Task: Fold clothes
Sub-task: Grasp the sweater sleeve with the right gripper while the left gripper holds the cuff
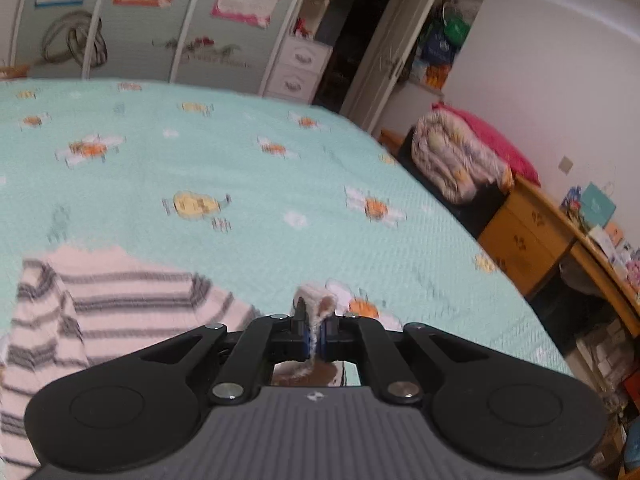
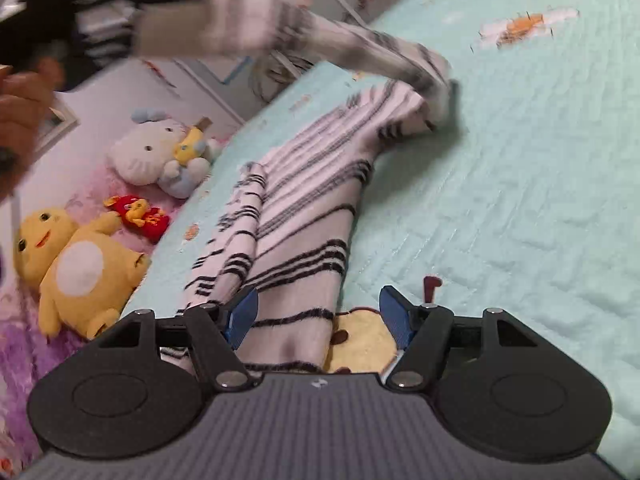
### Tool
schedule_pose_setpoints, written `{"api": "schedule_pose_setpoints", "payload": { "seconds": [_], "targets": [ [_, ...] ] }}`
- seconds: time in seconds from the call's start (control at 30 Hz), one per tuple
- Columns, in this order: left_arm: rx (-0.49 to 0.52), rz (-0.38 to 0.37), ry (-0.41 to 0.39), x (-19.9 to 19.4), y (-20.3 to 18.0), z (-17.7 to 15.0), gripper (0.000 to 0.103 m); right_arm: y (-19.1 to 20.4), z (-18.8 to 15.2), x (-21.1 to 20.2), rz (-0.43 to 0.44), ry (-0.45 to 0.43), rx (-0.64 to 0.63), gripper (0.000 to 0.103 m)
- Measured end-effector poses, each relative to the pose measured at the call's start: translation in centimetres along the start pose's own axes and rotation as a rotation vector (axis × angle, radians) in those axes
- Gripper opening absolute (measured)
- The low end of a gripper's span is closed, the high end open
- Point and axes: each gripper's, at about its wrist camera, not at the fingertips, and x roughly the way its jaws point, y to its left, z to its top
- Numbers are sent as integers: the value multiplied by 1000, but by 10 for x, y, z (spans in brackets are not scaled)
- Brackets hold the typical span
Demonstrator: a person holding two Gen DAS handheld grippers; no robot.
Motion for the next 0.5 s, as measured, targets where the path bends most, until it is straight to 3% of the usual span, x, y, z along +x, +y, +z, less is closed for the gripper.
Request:
{"api": "schedule_pose_setpoints", "payload": {
  "seconds": [0.17,0.33,0.37,0.4,0.43,0.5],
  "targets": [
    [58,21,-34,-10,9,41,2,16,10,27,-88,-52,37,67],
    [106,43,-40,-18,24,70,2,24,29,67,-157,-44,-48,64],
    [114,49,-47,-20,28,74,2,29,31,71,-186,-39,-83,50],
    [117,54,-53,-23,33,78,2,33,33,75,-206,-29,-107,23],
    [115,56,-62,-26,39,81,2,36,35,78,-215,-20,-117,10],
    [112,57,-86,-36,52,87,2,42,35,80,-227,-23,-144,9]
  ]
}}
